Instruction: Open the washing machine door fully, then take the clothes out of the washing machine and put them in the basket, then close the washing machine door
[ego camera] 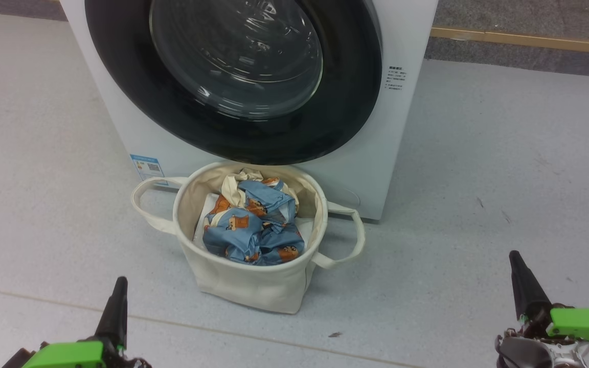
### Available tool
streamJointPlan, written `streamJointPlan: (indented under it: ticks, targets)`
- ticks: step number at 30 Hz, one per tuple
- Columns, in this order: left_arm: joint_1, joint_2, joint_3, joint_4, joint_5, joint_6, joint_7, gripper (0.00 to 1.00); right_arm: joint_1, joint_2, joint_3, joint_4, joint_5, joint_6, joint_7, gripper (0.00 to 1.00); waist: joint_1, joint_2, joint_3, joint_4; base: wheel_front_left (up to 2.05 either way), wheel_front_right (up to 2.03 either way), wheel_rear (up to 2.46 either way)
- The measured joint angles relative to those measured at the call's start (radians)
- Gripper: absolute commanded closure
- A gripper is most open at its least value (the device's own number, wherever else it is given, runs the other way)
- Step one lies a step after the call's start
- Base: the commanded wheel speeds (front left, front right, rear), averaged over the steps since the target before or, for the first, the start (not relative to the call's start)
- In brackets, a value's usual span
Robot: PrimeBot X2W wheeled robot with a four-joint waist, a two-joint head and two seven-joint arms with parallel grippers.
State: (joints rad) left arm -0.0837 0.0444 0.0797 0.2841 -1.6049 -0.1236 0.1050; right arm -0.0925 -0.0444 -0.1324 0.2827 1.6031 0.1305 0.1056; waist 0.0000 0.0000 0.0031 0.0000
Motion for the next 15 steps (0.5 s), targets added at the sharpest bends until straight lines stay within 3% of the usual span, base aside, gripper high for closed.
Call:
streamJointPlan:
  ticks: [15]
  targets:
    - [0.000,0.000,0.000,0.000,0.000,0.000,0.000,1.00,0.000,0.000,0.000,0.000,0.000,0.000,0.000,1.00,0.0000,0.0000,0.000,0.000,0.00,0.00,0.00]
